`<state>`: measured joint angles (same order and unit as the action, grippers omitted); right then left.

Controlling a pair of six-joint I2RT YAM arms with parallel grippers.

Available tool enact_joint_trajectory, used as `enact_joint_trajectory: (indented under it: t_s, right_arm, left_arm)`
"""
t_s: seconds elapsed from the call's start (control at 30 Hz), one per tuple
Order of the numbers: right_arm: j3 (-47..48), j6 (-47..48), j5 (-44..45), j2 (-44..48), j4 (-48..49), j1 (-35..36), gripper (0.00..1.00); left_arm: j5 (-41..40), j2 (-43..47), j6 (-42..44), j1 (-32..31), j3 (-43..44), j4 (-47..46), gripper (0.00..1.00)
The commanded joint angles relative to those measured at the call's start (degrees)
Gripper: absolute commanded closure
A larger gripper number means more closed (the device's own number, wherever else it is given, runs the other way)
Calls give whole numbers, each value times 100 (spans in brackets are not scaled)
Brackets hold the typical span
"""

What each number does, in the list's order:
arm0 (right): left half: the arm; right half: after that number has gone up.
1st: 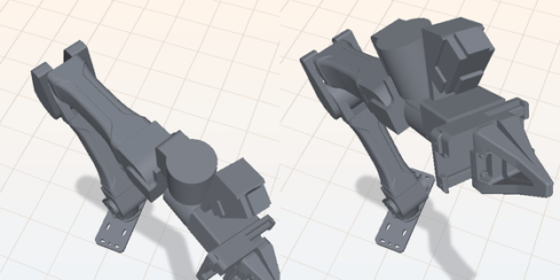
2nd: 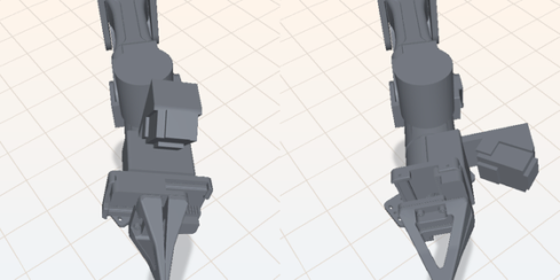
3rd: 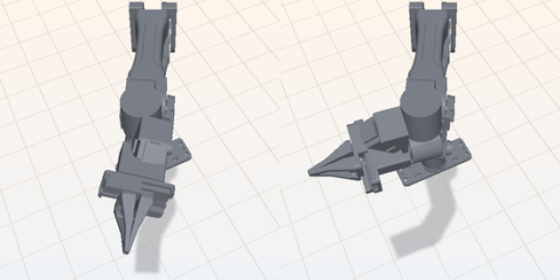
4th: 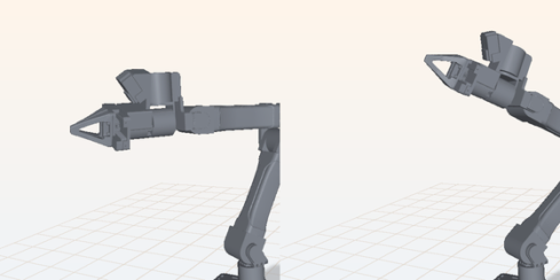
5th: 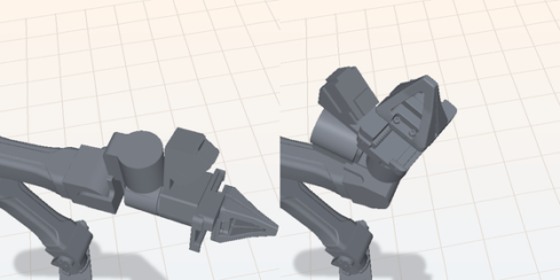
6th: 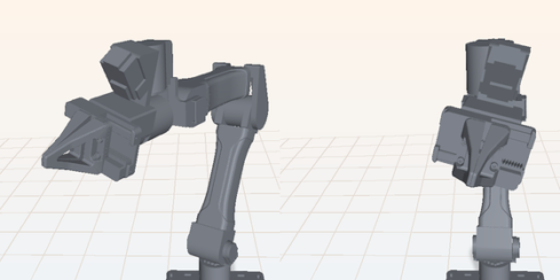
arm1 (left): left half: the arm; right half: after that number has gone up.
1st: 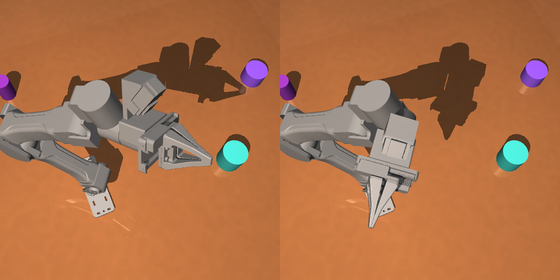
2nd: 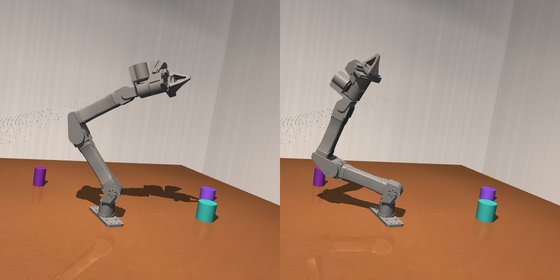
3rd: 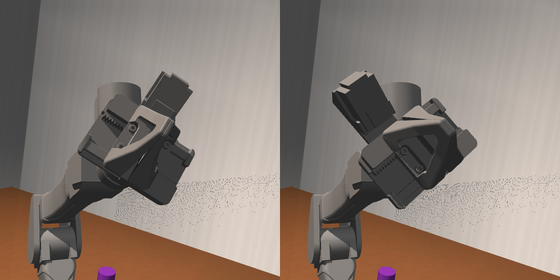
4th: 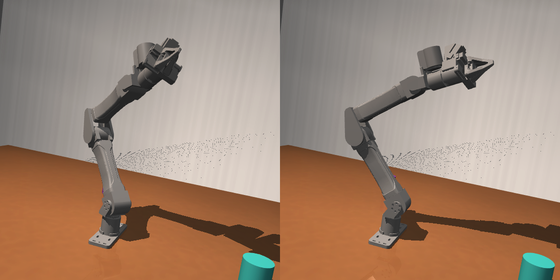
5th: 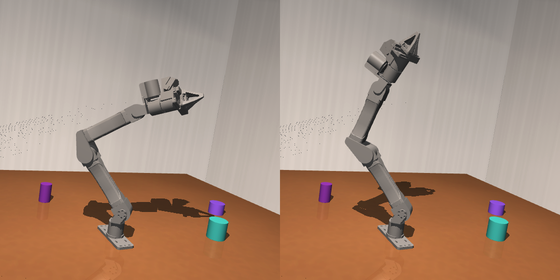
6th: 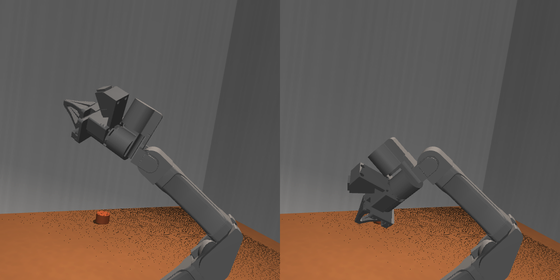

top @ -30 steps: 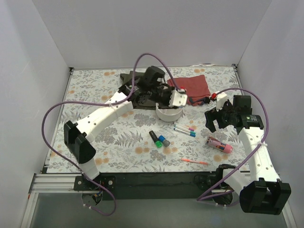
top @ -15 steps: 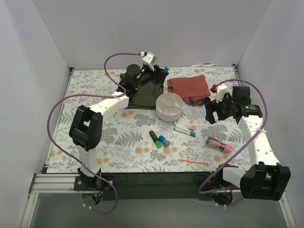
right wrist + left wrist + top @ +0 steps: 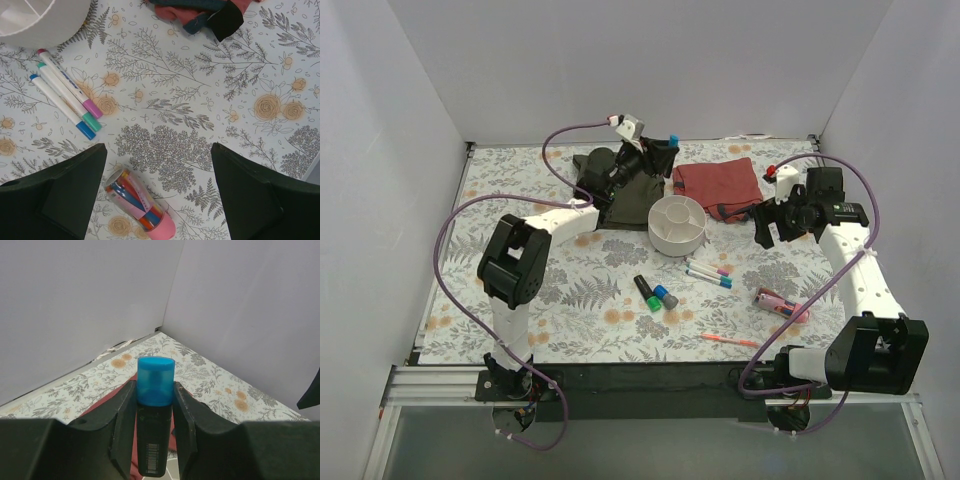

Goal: Sort the stationery into containers
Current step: Place the pen in the storage box.

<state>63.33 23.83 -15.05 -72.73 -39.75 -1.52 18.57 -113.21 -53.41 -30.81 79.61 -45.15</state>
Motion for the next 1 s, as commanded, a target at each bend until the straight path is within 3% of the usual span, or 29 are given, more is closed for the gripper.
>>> enact_joint_trajectory:
  t_s: [0.0, 0.77, 0.8, 0.83, 0.93, 0.97]
  right_arm:
    - [443, -20, 63, -136, -15, -33, 5]
    - [426, 25, -103, -400, -59, -33, 5]
    - [408, 16, -104, -409, -51, -33, 5]
    - [417, 16, -138, -409, -51, -33, 5]
    - [426, -2, -174, -435, -24, -33, 5]
    - [426, -10, -183, -435, -16, -33, 5]
  left_arm:
    - [-64, -114, -82, -83, -314, -460, 100]
    - [418, -553, -398, -101, -684, -416, 100]
    - [489, -545, -416, -110, -728, -416, 82]
    - [542, -536, -442, -101, -763, -442, 72]
    - [692, -431, -460, -101, -842, -434, 51]
    - [692, -395, -451, -101, -851, -416, 49]
